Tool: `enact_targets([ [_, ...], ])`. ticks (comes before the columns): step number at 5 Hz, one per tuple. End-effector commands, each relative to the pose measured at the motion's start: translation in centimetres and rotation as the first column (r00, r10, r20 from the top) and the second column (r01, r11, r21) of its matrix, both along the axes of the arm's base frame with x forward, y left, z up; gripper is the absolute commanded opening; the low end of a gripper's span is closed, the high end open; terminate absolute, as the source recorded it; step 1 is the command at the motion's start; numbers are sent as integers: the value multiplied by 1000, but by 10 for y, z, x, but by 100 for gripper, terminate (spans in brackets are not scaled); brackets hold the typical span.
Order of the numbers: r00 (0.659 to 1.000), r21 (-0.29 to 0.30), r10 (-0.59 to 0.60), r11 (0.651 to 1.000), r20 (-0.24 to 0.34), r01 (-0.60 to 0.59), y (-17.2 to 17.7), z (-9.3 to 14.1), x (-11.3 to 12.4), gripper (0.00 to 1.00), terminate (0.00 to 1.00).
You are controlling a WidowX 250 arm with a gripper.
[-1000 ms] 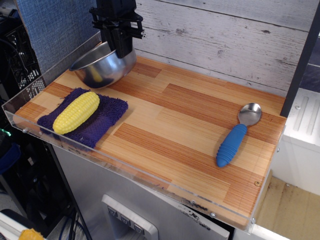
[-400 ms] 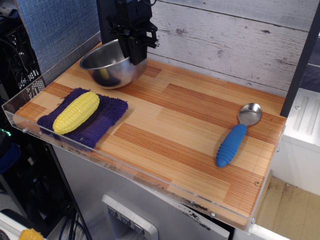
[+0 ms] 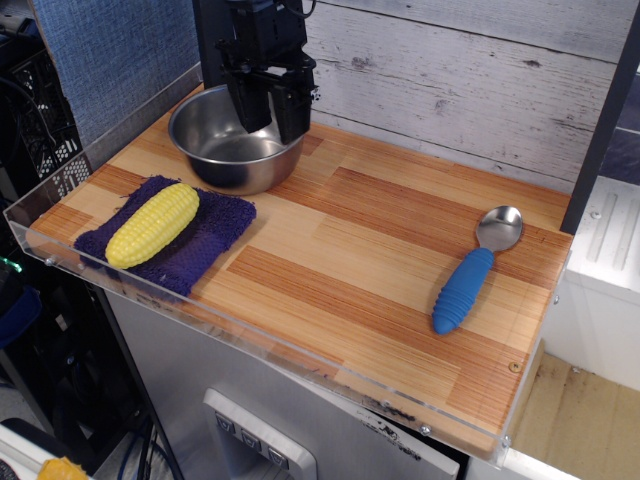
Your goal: Place the pot behind the cloth.
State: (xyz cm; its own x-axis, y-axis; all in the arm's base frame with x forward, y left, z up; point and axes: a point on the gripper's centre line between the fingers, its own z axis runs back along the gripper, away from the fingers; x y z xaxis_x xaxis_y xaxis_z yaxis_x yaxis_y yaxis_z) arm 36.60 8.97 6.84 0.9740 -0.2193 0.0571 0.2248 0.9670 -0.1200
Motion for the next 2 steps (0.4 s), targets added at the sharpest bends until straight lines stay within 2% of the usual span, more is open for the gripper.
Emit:
enact_targets([
  [1, 975, 15, 89, 995, 204, -94, 27, 98, -37, 100, 0],
  [2, 973, 17, 142, 989, 180, -147, 34, 134, -65, 100, 0],
])
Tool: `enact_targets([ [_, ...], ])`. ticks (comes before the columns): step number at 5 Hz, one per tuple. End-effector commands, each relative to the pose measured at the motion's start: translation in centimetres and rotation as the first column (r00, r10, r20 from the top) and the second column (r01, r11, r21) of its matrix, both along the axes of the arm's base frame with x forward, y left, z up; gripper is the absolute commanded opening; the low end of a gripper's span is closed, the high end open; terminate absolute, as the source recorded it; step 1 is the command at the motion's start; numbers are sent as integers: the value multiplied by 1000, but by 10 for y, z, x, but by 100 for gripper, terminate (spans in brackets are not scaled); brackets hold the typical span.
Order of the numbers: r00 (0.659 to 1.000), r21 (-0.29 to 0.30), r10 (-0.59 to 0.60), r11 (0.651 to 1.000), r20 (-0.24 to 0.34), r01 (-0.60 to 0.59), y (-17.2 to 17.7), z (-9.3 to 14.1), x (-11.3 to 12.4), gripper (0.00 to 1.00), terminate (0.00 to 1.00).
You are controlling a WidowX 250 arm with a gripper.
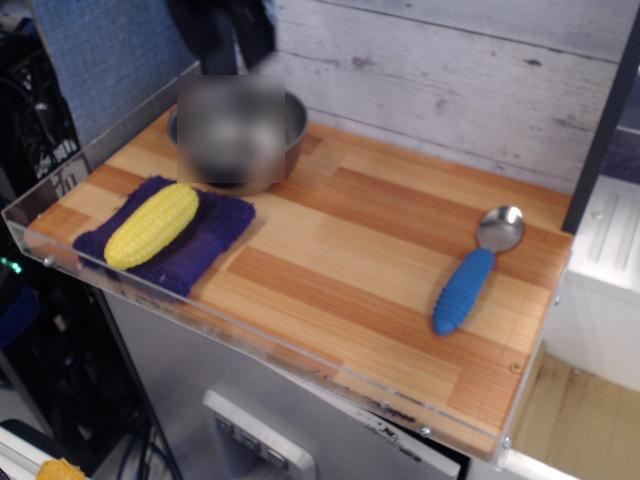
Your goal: Place the pot behind the cloth.
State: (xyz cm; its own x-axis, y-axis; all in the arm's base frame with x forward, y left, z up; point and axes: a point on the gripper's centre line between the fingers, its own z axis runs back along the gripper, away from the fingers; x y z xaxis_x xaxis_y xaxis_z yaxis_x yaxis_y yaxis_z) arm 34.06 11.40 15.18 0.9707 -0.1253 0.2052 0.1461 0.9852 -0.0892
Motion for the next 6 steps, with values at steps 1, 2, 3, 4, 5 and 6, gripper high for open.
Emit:
enact_targets([
  [1, 999, 37, 37, 999, -13, -37, 7, 60, -54, 100, 0],
  [2, 997, 45, 8, 999, -75, -4, 3, 59, -61, 100, 0],
  [3, 995, 147, 55, 988, -82, -42, 2, 59, -65, 100, 0],
  [4, 994, 207, 91, 975, -62, -76, 4, 62, -66, 100, 0],
  [5, 995, 215, 91, 973, -43, -80, 6, 65, -67, 100, 0],
  [6, 995, 215, 91, 973, -43, -80, 6, 65, -67, 100, 0],
])
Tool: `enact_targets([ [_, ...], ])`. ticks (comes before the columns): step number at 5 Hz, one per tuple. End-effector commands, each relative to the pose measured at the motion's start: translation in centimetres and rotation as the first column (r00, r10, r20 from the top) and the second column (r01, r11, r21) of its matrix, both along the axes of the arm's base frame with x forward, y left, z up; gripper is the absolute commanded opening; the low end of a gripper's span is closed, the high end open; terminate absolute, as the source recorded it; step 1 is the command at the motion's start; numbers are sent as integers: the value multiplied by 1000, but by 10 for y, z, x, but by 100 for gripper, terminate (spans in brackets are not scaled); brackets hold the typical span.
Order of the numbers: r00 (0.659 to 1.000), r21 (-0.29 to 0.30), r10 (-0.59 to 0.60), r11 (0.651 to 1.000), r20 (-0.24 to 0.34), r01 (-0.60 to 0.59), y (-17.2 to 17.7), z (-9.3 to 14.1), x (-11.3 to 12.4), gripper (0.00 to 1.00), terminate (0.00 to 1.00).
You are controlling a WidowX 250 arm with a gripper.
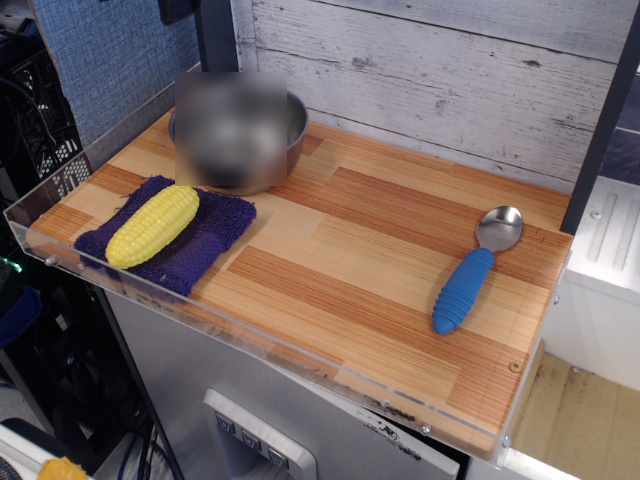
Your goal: Place the pot behind the cloth.
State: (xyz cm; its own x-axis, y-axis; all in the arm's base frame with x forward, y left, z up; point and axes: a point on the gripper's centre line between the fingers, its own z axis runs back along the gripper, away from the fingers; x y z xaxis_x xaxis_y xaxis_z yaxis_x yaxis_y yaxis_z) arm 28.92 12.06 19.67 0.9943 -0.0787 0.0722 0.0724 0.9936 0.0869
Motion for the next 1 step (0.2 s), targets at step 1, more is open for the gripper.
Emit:
enact_targets([
  [1, 998, 28, 4, 1000, 62, -6, 0, 20, -15, 100, 100],
])
